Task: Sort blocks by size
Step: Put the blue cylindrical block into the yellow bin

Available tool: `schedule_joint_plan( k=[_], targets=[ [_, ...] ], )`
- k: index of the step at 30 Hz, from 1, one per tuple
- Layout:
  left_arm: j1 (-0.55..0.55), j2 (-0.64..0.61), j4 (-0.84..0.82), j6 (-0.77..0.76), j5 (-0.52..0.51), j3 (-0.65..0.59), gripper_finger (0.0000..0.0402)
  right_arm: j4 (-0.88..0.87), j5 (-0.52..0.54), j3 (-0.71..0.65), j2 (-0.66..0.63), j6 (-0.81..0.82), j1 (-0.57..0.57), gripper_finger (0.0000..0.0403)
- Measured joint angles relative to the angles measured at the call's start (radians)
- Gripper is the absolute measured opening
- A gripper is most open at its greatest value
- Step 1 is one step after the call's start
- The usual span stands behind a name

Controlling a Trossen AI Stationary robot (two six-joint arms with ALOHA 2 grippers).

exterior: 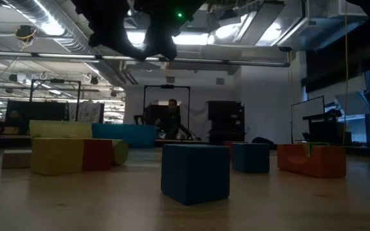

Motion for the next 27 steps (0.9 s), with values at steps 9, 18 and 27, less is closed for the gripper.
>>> schedule_joint_plan(
  k=[9, 18, 27],
  targets=[
    [0.164, -0.001, -0.301, -0.076, -0.332, 0.000, 0.0118, -0.389, -0.038, 0.000, -0.001, 0.229, -0.002, 0.0248],
    [0.269, 0.036, -0.433, -0.193, -0.346, 0.000, 0.0138, -0.832, -0.453, 0.000, -0.001, 0.430, -0.002, 0.0248],
    [0.338, 0.156, -0.435, -0.166, -0.347, 0.000, 0.0134, -0.968, -0.703, -0.063, -0.001, 0.501, -0.001, 0.0248]
  ],
)
